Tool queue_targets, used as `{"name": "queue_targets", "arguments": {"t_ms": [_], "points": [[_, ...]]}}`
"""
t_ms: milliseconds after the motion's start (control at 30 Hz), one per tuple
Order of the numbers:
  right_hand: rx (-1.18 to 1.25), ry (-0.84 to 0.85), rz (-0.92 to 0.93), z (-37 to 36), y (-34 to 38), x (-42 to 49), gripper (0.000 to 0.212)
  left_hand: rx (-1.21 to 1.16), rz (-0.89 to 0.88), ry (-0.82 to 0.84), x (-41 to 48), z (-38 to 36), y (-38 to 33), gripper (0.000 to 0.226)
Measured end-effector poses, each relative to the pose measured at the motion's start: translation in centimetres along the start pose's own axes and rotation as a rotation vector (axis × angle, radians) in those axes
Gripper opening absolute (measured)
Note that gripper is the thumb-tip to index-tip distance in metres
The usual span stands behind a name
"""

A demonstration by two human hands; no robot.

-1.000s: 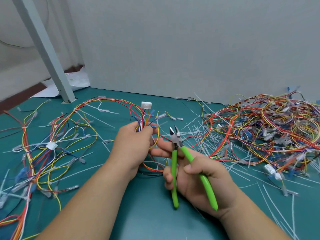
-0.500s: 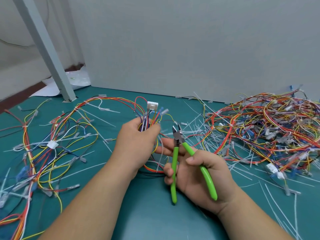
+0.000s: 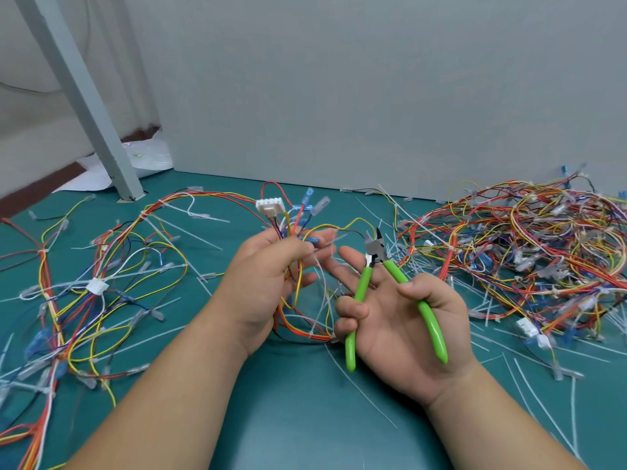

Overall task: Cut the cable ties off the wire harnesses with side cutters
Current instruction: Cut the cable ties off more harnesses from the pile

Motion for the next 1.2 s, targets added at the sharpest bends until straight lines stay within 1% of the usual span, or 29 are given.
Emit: {"name": "queue_targets", "arguments": {"t_ms": [67, 100, 167, 200, 233, 267, 333, 400, 433, 500, 533, 567, 633, 667, 700, 733, 767, 800, 833, 867, 933, 1000, 1067, 1100, 1133, 1200], "points": [[-0.031, 0.006, 0.031, -0.1, 0.2, 0.0, 0.092, 0.017, 0.002, 0.054, 0.0, -0.6, 0.2, 0.028], [-0.052, -0.005, 0.059, 0.0, 0.4, -0.1, 0.094, 0.039, 0.027, 0.047, 0.0, -0.6, 0.6, 0.026], [-0.095, -0.042, 0.118, 0.3, 1.0, -0.2, 0.097, 0.096, 0.104, -0.038, 0.1, 0.3, 1.2, 0.023], [-0.107, -0.054, 0.141, 0.4, 1.3, -0.3, 0.098, 0.149, 0.131, -0.114, 0.2, 1.3, 1.4, 0.024], [-0.115, -0.057, 0.158, 0.4, 1.6, -0.4, 0.097, 0.228, 0.144, -0.202, 0.2, 2.5, 1.3, 0.032], [-0.122, -0.055, 0.172, 0.2, 1.9, -0.5, 0.097, 0.341, 0.139, -0.288, 0.1, 3.8, 1.1, 0.045], [-0.129, -0.051, 0.192, -0.1, 2.5, -0.7, 0.097, 0.619, 0.107, -0.428, -0.4, 5.9, -0.2, 0.071], [-0.123, -0.043, 0.211, -0.3, 3.1, -0.9, 0.094, 0.824, 0.102, -0.473, -0.8, 7.0, -1.3, 0.086], [-0.124, -0.038, 0.218, -0.4, 3.3, -1.0, 0.093, 0.934, 0.089, -0.502, -1.1, 7.5, -1.9, 0.087], [-0.128, -0.039, 0.229, -0.4, 3.7, -1.2, 0.09, 1.187, 0.012, -0.637, -1.8, 8.7, -3.8, 0.083], [-0.125, -0.041, 0.235, -0.3, 3.9, -1.3, 0.089, 1.258, -0.012, -0.701, -2.2, 9.3, -4.6, 0.085], [-0.123, -0.044, 0.241, -0.3, 4.0, -1.3, 0.089, 1.273, -0.007, -0.751, -2.6, 10.1, -5.0, 0.084], [-0.124, -0.056, 0.252, -0.2, 4.2, -1.4, 0.089, 1.213, -0.01, -0.858, -3.1, 11.7, -5.6, 0.072], [-0.128, -0.064, 0.256, -0.1, 4.2, -1.4, 0.089, 1.164, -0.083, -0.925, -3.6, 11.9, -6.3, 0.063], [-0.136, -0.072, 0.259, -0.1, 4.2, -1.4, 0.089, 1.108, -0.223, -0.985, -4.2, 11.5, -7.3, 0.053], [-0.149, -0.082, 0.259, -0.1, 4.1, -1.4, 0.091, 1.071, -0.412, -1.019, -5.1, 10.1, -8.5, 0.043], [-0.168, -0.091, 0.255, -0.1, 4.0, -1.4, 0.093, 1.05, -0.6, -1.002, -5.8, 8.2, -9.4, 0.033], [-0.19, -0.099, 0.25, -0.1, 3.9, -1.3, 0.096, 1.018, -0.746, -0.917, -6.1, 6.0, -9.7, 0.026], [-0.21, -0.105, 0.246, 0.0, 3.7, -1.3, 0.098, 0.981, -0.822, -0.774, -5.8, 3.9, -9.4, 0.024], [-0.228, -0.106, 0.243, 0.0, 3.6, -1.2, 0.101, 0.957, -0.835, -0.617, -5.3, 1.9, -8.9, 0.027], [-0.261, -0.105, 0.236, 0.0, 3.3, -1.2, 0.104, 0.963, -0.776, -0.362, -4.2, -1.0, -7.3, 0.042], [-0.297, -0.093, 0.216, -0.1, 2.9, -1.2, 0.107, 1.033, -0.69, -0.229, -3.3, -2.0, -5.7, 0.054], [-0.338, -0.08, 0.196, -0.2, 2.5, -1.1, 0.107, 1.102, -0.637, -0.183, -2.6, -1.9, -4.6, 0.059], [-0.353, -0.078, 0.191, -0.2, 2.3, -1.1, 0.106, 1.126, -0.62, -0.18, -2.4, -1.7, -4.3, 0.057], [-0.362, -0.076, 0.186, -0.2, 2.1, -1.0, 0.103, 1.128, -0.598, -0.178, -2.2, -1.5, -4.2, 0.051], [-0.361, -0.072, 0.191, -0.2, 2.1, -1.0, 0.093, 1.071, -0.551, -0.221, -2.0, -0.6, -4.1, 0.028]]}}
Point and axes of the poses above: each hand's wrist, its own x-axis towards the middle knuckle, its own z-axis out of the back of the hand, y = z × x, the point moved 9 cm from there along x, towards the middle knuckle, and after that the axes turned 13 degrees about x, right-handed, at the moved point
